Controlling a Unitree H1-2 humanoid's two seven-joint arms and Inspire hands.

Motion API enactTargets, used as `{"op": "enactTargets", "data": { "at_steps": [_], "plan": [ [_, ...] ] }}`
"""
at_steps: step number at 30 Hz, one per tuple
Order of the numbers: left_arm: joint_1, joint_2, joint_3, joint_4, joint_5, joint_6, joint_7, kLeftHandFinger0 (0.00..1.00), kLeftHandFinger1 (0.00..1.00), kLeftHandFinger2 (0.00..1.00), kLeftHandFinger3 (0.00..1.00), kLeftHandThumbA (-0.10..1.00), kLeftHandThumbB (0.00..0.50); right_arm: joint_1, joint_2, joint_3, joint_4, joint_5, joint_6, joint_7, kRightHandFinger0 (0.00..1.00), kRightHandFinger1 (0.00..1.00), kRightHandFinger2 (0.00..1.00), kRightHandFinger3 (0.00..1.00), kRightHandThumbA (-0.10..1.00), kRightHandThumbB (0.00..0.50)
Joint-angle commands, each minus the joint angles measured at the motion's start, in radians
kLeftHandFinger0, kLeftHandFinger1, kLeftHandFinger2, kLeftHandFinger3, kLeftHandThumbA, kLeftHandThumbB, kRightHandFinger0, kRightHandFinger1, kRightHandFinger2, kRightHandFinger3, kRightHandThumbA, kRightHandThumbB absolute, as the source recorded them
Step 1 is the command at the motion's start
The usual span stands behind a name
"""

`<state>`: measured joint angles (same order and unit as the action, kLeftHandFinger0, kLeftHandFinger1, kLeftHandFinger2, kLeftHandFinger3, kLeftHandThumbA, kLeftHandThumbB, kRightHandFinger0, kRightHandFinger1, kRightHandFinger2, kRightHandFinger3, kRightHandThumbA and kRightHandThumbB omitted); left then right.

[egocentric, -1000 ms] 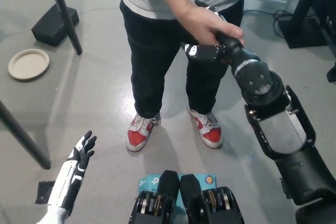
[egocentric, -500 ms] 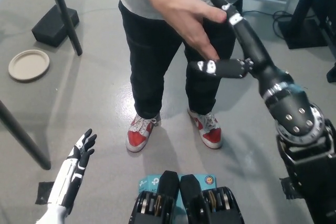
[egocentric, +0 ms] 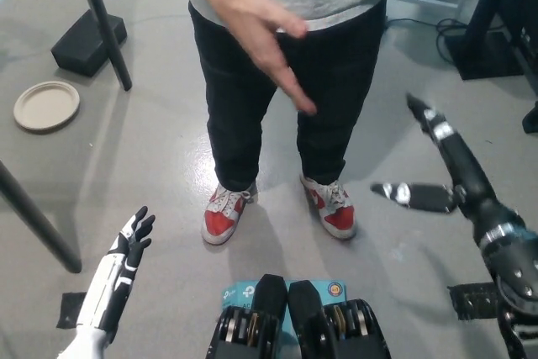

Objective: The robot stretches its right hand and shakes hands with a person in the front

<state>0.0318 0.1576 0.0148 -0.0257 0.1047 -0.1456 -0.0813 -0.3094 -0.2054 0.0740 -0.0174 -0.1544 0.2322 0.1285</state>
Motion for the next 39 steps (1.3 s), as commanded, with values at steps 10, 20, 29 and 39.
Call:
{"op": "enactTargets", "data": {
  "at_steps": [10,20,29,39],
  "plan": [
    [-0.015,0.008,0.002,-0.016,0.008,-0.025,0.012,1.00,1.00,1.00,1.00,1.00,0.097,0.058,0.021,-0.060,0.262,0.151,-0.272,0.060,1.00,1.00,1.00,1.00,1.00,0.347],
    [-0.030,0.012,0.001,-0.016,0.009,-0.015,0.008,1.00,1.00,1.00,1.00,1.00,0.115,0.055,0.037,-0.052,0.278,0.147,-0.256,0.048,1.00,1.00,1.00,1.00,1.00,0.375],
    [-0.029,0.016,0.002,-0.015,0.013,-0.012,0.007,1.00,1.00,1.00,1.00,1.00,0.110,0.059,0.031,-0.042,0.267,0.136,-0.240,0.049,1.00,1.00,1.00,1.00,1.00,0.365],
    [-0.031,0.014,0.005,-0.005,0.015,-0.019,0.012,1.00,1.00,1.00,1.00,1.00,0.113,0.058,0.016,-0.030,0.264,0.133,-0.243,0.067,1.00,1.00,1.00,1.00,1.00,0.359]
  ]
}}
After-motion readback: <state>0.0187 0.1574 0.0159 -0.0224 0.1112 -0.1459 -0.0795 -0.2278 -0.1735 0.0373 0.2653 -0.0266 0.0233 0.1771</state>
